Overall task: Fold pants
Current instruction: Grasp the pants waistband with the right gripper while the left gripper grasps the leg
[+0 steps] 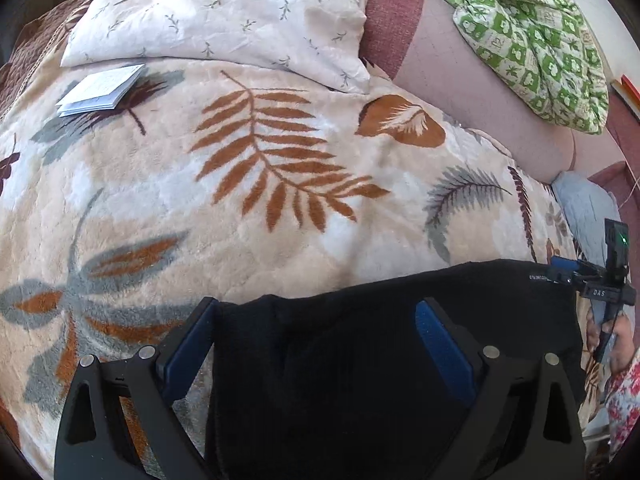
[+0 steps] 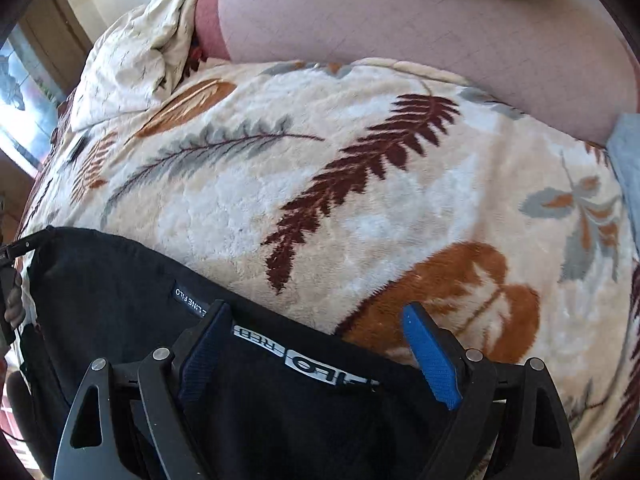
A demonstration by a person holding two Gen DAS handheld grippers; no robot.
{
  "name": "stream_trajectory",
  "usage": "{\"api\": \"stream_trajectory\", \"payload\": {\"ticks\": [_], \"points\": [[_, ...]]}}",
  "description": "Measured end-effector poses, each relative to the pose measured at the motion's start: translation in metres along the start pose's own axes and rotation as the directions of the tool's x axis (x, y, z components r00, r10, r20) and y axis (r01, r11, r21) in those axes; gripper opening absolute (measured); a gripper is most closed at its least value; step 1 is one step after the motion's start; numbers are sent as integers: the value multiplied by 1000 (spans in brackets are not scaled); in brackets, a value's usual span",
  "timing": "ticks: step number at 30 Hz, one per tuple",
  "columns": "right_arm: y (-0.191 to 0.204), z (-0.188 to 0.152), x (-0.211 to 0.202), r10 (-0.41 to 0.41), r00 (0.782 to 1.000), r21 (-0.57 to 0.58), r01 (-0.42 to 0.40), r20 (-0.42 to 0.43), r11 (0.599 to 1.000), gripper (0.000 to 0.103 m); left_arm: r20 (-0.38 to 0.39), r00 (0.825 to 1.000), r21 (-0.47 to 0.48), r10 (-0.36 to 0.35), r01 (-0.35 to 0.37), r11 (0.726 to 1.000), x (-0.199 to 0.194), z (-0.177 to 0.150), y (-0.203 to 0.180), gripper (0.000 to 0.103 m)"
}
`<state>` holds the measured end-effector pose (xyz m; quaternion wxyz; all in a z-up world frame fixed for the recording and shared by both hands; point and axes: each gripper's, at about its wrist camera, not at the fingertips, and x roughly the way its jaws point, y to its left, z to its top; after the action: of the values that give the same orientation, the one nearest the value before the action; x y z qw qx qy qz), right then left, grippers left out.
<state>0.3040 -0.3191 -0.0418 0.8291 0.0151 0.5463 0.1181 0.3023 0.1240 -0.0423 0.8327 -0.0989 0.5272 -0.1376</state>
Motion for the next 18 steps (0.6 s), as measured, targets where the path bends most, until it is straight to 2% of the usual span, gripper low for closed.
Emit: {"api": "stream_trajectory", "payload": {"ticks": [2, 3, 4, 5, 6, 8, 10, 11, 12, 14, 18], "points": [[4, 2, 13, 7, 999, -34, -8, -40, 999, 92, 0, 1000, 44, 11, -11, 999, 2, -3, -4, 97], [6, 2, 16, 5, 999, -51, -7, -44, 999, 92, 0, 1000, 58, 16, -16, 998, 2, -3, -5, 87], [9, 3, 17, 6, 999, -72, -9, -43, 997, 92, 2, 999, 78, 32, -32, 996, 1, -4, -7, 62], [10, 2, 16, 15, 999, -80, -19, -45, 997, 92, 2, 998, 92, 62, -61, 994, 1, -3, -7, 47], [10, 2, 15, 23, 999, -87, -27, -49, 996, 92, -4, 996, 108, 93, -92, 990, 1, -3, -7, 26], [12, -1, 14, 16, 998, -125, -23, -56, 992, 88, -17, 997, 125, 69, -67, 990, 0, -3, -7, 19], [14, -4, 12, 4, 998, -156, -13, -59, 988, 77, -11, 997, 132, 78, -76, 988, -1, -3, -10, 16], [15, -6, 9, 11, 998, -163, -20, -56, 986, 55, -6, 996, 138, 88, -86, 987, -2, -4, -12, 16], [15, -5, 7, 11, 999, -161, -19, -52, 987, 48, 1, 994, 147, 106, -105, 983, -1, -4, -16, 15], [12, -4, 1, -7, 999, -148, 2, -33, 989, 24, 16, 992, 153, 127, -128, 980, -3, -5, -20, 15], [7, -6, -15, 23, 1000, -97, -23, 1, 995, 10, 59, 985, 170, 163, -171, 971, -12, -6, -30, 15]]}}
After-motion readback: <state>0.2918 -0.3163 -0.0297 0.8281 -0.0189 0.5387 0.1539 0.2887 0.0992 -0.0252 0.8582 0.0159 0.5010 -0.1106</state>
